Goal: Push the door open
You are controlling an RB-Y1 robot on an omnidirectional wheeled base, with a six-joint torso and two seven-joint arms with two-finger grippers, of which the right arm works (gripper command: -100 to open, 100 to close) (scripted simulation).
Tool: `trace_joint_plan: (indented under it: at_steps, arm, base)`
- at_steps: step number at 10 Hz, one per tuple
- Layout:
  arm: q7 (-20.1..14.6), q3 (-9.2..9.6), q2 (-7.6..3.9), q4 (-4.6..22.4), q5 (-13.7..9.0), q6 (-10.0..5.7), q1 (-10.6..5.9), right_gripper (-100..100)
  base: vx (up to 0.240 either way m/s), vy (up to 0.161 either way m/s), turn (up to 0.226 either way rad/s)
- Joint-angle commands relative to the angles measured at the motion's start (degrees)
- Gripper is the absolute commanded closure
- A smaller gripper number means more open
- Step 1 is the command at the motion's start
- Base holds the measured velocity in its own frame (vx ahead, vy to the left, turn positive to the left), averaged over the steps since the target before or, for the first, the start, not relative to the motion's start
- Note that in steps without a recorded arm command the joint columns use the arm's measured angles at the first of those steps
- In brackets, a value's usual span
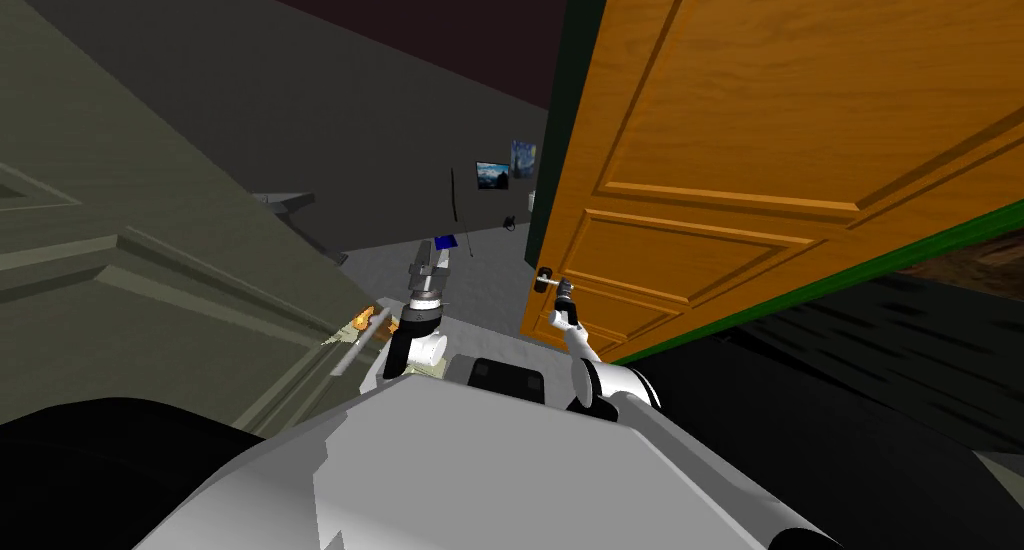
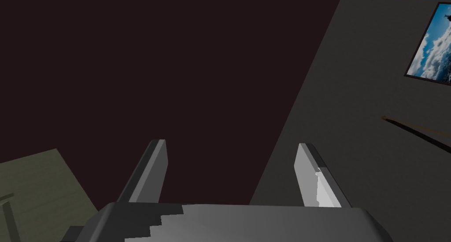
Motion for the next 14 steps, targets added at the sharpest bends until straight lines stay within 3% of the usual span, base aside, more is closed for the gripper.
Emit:
trace_joint_plan:
  at_steps: [1,2,7,11,13,14]
  arm:
    - [1.4,-0.97,-0.36,-2.9,-0.6,0.94,1.51,100]
    - [1.4,-0.97,-0.36,-4.0,-0.6,0.94,1.51,100]
    - [7.7,-4.14,2.38,-4.8,-4.4,0.39,1.61,100]
    - [10.5,-5.57,4.23,-5.0,-6.2,0.14,1.66,100]
    - [10.6,-6.41,2.15,-5.5,-6.4,-0.11,2.11,100]
    - [11.0,-6.75,1.67,-5.5,-6.6,-0.24,2.07,100]
  base:
    - [0.133,0.066,-0.045]
    - [0.059,0.037,-0.018]
    - [0.152,0.069,-0.076]
    - [0.157,0.103,-0.071]
    - [0.065,-0.018,-0.043]
    - [0.108,-0.125,0.027]
